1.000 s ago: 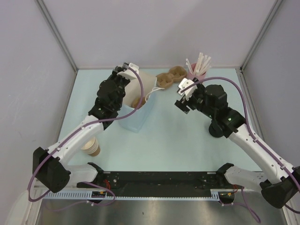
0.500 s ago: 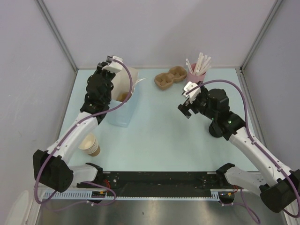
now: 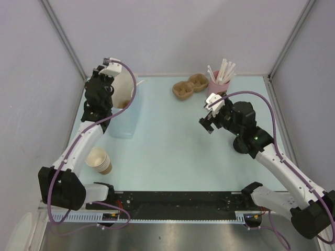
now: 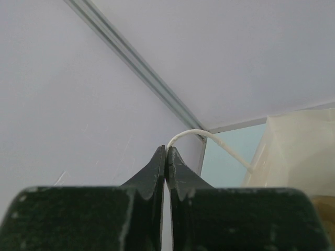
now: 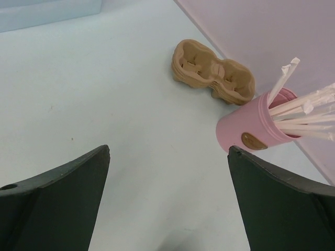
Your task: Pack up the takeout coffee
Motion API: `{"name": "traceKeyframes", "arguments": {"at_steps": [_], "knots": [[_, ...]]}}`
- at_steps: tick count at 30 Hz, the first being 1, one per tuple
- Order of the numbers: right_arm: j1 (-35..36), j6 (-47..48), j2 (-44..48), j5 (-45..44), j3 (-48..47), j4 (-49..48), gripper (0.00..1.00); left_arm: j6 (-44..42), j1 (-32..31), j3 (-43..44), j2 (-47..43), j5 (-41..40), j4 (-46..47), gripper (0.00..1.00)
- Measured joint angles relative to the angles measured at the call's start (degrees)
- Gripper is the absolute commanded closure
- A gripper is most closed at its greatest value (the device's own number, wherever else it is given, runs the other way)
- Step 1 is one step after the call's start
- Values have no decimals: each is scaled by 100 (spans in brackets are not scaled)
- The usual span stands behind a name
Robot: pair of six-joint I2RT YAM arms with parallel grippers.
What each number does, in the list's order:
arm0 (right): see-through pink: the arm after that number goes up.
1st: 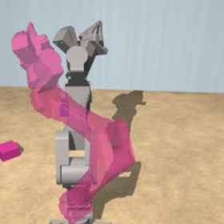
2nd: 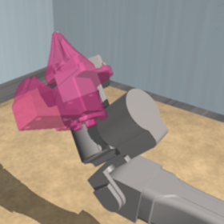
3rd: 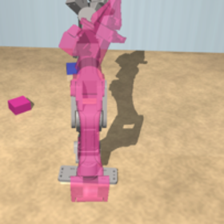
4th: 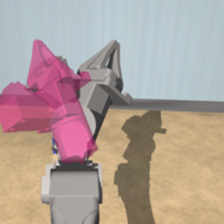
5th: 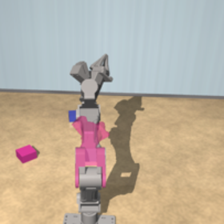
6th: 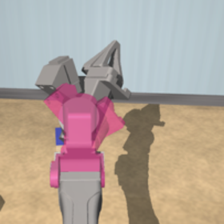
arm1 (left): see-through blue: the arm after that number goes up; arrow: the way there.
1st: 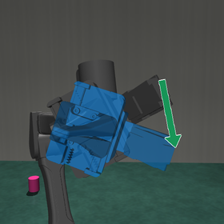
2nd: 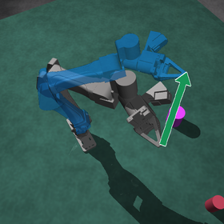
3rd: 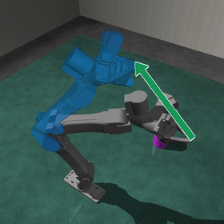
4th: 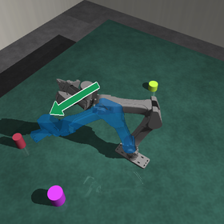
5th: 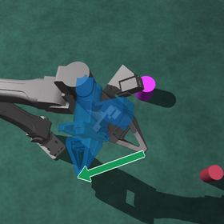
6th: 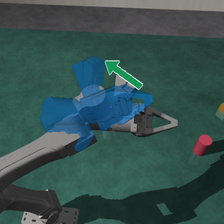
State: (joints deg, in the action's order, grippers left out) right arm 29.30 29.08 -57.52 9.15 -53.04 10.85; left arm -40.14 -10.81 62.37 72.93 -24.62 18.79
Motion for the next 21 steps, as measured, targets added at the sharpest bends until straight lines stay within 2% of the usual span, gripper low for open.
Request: {"name": "traceKeyframes", "arguments": {"at_steps": [12, 21], "knots": [[-63, -17, 24, 42, 70, -46, 1, 24, 761, 260, 168, 197, -7, 93], [-68, -17, 50, 44, 74, -48, 0, 70, 1071, 378, 184, 284, 0, 93]]}}
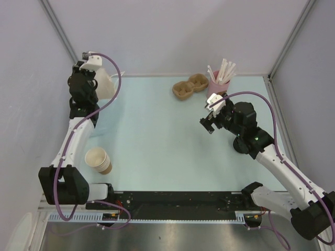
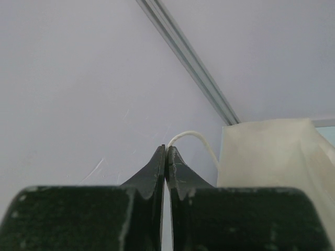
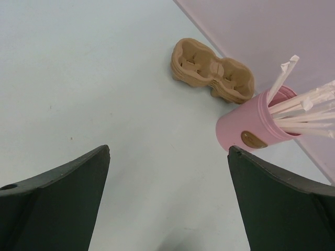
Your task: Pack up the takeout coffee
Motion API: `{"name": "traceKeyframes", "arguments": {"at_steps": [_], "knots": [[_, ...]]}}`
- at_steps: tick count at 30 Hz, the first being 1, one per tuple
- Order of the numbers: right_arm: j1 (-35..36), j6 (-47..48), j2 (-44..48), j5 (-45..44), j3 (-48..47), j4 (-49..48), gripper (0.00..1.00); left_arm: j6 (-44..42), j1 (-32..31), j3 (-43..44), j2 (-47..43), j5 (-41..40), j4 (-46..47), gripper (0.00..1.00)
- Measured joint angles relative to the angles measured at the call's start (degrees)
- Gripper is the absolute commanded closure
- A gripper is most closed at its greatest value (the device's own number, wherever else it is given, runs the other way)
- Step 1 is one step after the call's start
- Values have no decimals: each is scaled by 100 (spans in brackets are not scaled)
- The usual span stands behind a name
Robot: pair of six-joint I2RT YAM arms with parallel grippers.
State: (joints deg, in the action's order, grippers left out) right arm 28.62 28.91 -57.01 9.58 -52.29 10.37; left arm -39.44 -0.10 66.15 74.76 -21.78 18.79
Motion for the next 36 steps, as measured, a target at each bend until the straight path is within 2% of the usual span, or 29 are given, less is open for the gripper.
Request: {"name": "traceKeyframes", "arguments": {"at_steps": [9, 26, 36], "knots": [[-37, -4, 2, 24, 57, -22, 0, 66, 223, 0, 76, 48, -2, 93], [-37, -39, 2, 22, 85, -48, 0, 647, 203, 181, -63, 815, -525, 93], [-59, -42, 2, 22, 87, -50, 0, 487, 199, 181, 221, 544, -358, 91]]}}
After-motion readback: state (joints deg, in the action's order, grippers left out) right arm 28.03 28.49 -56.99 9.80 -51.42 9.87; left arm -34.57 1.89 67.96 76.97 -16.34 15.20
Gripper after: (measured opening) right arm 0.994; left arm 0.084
